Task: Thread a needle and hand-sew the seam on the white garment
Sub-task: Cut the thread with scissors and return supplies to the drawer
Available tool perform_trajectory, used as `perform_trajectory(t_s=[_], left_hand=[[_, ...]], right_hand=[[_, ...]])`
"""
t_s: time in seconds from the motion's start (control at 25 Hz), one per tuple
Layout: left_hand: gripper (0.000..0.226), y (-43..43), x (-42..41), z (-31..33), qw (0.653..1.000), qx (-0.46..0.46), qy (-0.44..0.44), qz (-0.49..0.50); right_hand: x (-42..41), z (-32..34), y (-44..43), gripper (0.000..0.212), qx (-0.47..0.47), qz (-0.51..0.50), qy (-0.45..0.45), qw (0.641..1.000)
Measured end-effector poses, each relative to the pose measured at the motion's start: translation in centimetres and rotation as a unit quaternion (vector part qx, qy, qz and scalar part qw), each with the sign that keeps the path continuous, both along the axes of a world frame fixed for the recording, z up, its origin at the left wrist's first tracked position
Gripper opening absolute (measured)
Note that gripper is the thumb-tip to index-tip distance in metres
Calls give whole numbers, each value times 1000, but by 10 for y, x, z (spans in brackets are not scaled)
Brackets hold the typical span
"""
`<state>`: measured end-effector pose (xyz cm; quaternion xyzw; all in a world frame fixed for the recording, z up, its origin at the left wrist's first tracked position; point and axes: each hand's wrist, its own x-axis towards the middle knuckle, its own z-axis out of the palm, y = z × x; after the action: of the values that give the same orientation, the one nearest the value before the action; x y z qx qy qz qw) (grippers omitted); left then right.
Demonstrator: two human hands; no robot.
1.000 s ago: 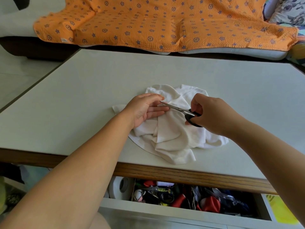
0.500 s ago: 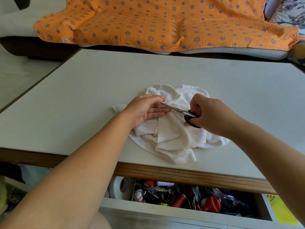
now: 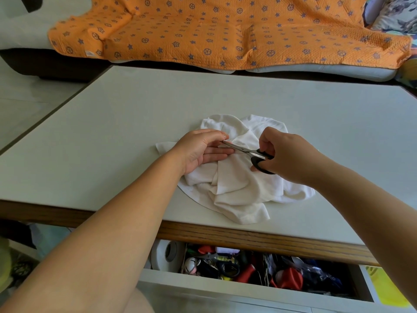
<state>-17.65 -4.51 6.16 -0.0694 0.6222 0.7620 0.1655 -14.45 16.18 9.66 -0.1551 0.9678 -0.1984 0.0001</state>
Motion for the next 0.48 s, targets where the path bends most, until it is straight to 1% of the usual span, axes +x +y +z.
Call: perform_trajectory(t_s=[0.32, 0.48], left_hand=[[6, 0, 1, 1, 1000, -3, 1, -4], [6, 0, 1, 1, 1000, -3, 0, -8]], right_hand=[[1, 0, 1, 34, -3, 2, -13, 1000], [0, 0, -1, 34, 0, 3, -5, 1000]])
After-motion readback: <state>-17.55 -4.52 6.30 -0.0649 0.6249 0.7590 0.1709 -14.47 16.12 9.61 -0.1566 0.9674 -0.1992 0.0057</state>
